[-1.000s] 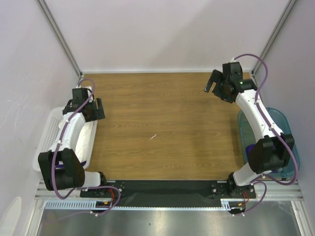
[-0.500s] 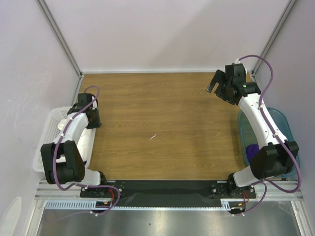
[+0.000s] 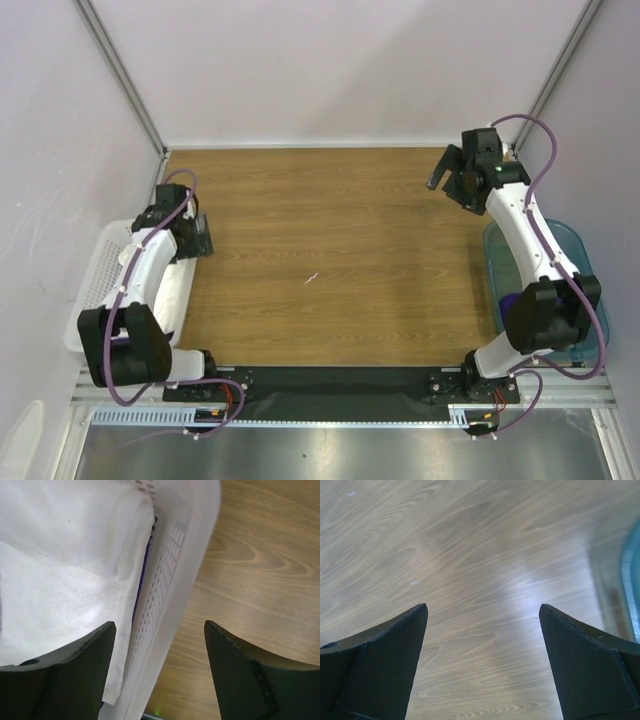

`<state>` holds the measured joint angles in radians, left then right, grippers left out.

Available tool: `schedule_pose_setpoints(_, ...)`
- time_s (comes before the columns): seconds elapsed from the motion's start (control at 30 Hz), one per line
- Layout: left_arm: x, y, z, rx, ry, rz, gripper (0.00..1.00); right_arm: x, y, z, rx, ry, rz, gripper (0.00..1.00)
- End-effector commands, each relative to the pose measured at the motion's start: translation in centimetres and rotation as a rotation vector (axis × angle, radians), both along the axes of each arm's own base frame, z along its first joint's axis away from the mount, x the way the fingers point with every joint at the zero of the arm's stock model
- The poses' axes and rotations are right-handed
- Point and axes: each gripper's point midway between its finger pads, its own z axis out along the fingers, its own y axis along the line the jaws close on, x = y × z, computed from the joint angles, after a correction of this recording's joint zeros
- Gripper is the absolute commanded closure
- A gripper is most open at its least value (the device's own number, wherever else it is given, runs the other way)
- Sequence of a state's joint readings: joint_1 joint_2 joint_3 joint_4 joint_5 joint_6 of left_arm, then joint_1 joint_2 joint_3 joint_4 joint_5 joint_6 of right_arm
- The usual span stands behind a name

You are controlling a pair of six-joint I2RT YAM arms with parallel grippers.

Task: Fold and stack the towels
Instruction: Grab crumpled towel

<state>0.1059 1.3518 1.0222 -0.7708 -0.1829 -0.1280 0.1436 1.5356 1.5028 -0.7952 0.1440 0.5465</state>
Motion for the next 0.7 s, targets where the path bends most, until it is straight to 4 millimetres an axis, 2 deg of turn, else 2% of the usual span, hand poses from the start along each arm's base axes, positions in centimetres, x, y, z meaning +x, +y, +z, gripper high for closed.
schedule_pose_setpoints(0.0, 1.5, -1.0, 6.5, 0.029, -0.157, 0.026, 0.2, 0.2, -5.5, 0.5, -0.039, 0.034, -0.181, 0.0)
schedule_pose_setpoints(0.03, 1.9, -1.4, 7.7, 0.016, -0.19, 0.037, 0.17, 0.0, -6.9, 0.7, -0.053, 0.039, -0.23, 0.0)
schedule_pose_setpoints(0.07, 2.7, -2.2, 10.1, 0.003, -0.247, 0.025, 0.15, -0.6, -7.8, 0.6, -0.056, 0.052, -0.272, 0.0)
schedule_pose_setpoints(0.1, 3.2, -3.3, 11.3, -0.015, -0.281, 0.015, 0.14, -1.3, -10.7, 0.5, -0.061, 0.061, -0.363, 0.0)
schedule_pose_setpoints(0.13, 3.7, -4.0, 12.5, -0.021, -0.313, 0.002, 0.12, -2.2, -12.2, 0.1, -0.082, 0.08, -0.418, 0.0)
schedule_pose_setpoints(0.17, 4.6, -5.6, 14.9, -0.029, -0.376, -0.037, 0.11, -3.3, -13.4, -0.4, -0.079, 0.105, -0.479, 0.0)
schedule_pose_setpoints(0.2, 5.3, -6.5, 15.7, -0.036, -0.394, -0.058, 0.1, -4.4, -14.5, -0.1, -0.081, 0.104, -0.53, 0.0)
schedule_pose_setpoints(0.23, 5.7, -7.5, 16.7, -0.048, -0.418, -0.08, 0.08, -5.8, -16.8, -0.2, -0.1, 0.111, -0.619, 0.0)
schedule_pose_setpoints(0.27, 6.4, -9.6, 18.6, -0.067, -0.471, -0.134, 0.07, -7.7, -17.5, -1.7, -0.109, 0.159, -0.668, 0.0)
schedule_pose_setpoints(0.3, 7.1, -10.7, 18.8, -0.073, -0.476, -0.166, 0.06, -8.9, -18.2, -1.3, -0.096, 0.134, -0.721, 0.0)
schedule_pose_setpoints(0.33, 7.4, -11.9, 19.2, -0.084, -0.491, -0.201, 0.05, -10.0, -18.7, -2.0, -0.08, 0.144, -0.754, 0.0)
schedule_pose_setpoints(0.37, 7.8, -14.1, 20.1, -0.105, -0.53, -0.255, 0.04, -12.1, -19.8, -4.3, -0.061, 0.195, -0.815, 0.0)
schedule_pose_setpoints(0.43, 8.3, -16.1, 20.0, -0.133, -0.539, -0.305, 0.02, -14.5, -20.2, -6.0, 0.008, 0.213, -0.9, 0.0)
schedule_pose_setpoints(0.47, 8.5, -17.7, 19.9, -0.157, -0.552, -0.34, 0.02, -16.7, -20.9, -8.3, 0.027, 0.265, -0.962, 0.0)
schedule_pose_setpoints(0.6, 8.0, -21.7, 19.0, -0.221, -0.581, -0.429, 0.01, -19.7, -22.2, -9.7, -0.017, 0.264, -1.075, 0.0)
schedule_pose_setpoints(0.67, 7.5, -23.2, 18.3, -0.249, -0.584, -0.465, 0.01, -20.4, -22.8, -9.9, -0.048, 0.265, -1.118, 0.0)
